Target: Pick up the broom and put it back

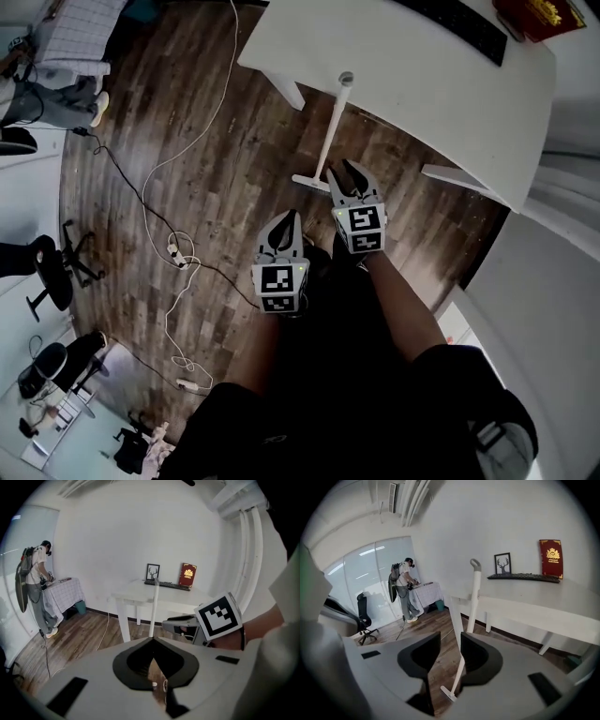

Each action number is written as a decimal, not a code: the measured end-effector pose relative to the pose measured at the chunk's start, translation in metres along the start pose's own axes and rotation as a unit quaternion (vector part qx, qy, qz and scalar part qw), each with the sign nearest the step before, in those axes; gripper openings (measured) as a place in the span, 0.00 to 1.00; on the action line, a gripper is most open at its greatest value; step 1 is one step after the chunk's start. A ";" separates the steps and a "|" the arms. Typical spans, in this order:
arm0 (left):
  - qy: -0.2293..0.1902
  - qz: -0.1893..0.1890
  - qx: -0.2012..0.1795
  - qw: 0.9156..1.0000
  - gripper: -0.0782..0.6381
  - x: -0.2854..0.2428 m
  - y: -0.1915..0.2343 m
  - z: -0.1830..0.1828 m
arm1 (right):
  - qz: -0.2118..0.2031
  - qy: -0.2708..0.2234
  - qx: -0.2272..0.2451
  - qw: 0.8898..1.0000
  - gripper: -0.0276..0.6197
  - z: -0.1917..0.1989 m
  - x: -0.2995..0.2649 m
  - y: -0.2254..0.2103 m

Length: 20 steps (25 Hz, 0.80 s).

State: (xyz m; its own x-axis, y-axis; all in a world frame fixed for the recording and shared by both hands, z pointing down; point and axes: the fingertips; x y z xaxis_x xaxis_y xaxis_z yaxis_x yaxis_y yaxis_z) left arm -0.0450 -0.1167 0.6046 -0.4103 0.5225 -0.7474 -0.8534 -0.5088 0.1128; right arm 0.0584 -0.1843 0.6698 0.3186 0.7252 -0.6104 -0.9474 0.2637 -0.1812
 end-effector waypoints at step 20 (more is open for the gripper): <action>0.050 0.001 0.062 0.997 0.11 -0.090 0.010 0.037 | 0.015 0.068 -0.030 0.997 0.32 0.064 -0.137 -0.053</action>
State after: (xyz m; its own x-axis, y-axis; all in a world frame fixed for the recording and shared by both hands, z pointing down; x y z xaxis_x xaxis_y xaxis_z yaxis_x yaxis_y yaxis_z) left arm -0.0290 -0.1435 0.6969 -0.3836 0.4467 -0.8083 -0.8882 -0.4181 0.1904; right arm 0.0671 -0.2574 0.8123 0.2863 0.6384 -0.7144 -0.9580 0.2017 -0.2037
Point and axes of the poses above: the fingertips, and each gripper's own axes: x backward along the fingers, y to its left, z out of its underside, and after that the axes turned 6 degrees about y, right-handed
